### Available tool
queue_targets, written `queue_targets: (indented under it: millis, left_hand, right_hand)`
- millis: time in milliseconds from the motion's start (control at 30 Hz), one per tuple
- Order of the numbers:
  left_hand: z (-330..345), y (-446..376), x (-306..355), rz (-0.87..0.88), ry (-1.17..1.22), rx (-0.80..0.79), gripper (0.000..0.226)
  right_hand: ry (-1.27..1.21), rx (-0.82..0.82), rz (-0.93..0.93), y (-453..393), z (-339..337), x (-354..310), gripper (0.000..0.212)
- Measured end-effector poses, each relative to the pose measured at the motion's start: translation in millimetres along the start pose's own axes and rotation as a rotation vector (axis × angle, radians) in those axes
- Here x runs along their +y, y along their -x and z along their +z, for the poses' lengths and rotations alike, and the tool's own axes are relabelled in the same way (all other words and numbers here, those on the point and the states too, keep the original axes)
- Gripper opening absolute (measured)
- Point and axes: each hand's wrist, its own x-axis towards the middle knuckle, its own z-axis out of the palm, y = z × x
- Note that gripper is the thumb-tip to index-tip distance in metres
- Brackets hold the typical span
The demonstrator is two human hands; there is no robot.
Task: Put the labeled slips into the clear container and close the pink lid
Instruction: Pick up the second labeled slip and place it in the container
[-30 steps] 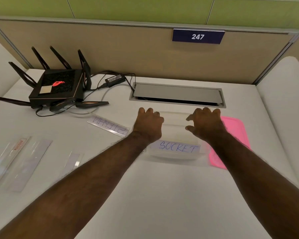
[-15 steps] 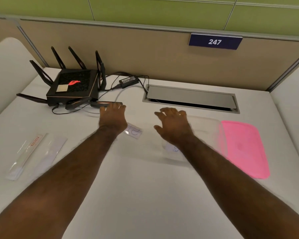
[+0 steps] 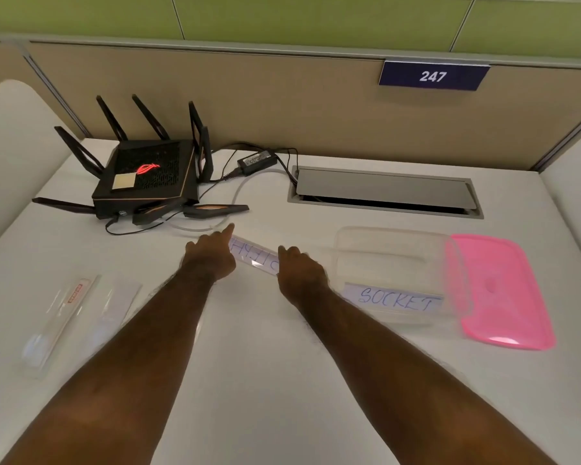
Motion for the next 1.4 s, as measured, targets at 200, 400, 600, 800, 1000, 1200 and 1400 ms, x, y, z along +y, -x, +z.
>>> queue_targets:
  millis: [200, 400, 600, 800, 1000, 1200, 1400]
  left_hand:
    - [9, -10, 1, -0.072, 0.190, -0.097, 0.069]
    - [10, -4, 16, -0.037, 0.424, -0.081, 0.061]
    - [3, -2, 31, -0.185, 0.589, 0.001, 0.053]
    - [-5, 7, 39, -0.436, 0.996, 0.073, 0.065]
    - [-21, 26, 48, -0.480, 1.374, 0.106, 0.051]
    - [-45, 49, 43, -0.370, 1.501, 0.045, 0.043]
    - [-56, 67, 53, -0.197, 1.572, -0.205, 0.034]
  right_hand:
    - [-0.007, -0.049, 0.054, -5, -4, -3, 0.019]
    - [-0.041, -0.113, 0.055, -12, -7, 4, 0.023]
    - [-0.058, 0.160, -0.009, -7, -11, 2, 0.022]
    - [-0.144, 0.227, -0.140, 6, -25, 3, 0.032]
    - [-0.295, 0.127, -0.331, 28, -44, 0, 0.038]
    - [-0.282, -0.026, -0.385, 25, -64, 16, 0.066]
    - [-0.166, 0.082, -0.374, 9, -78, 49, 0.075]
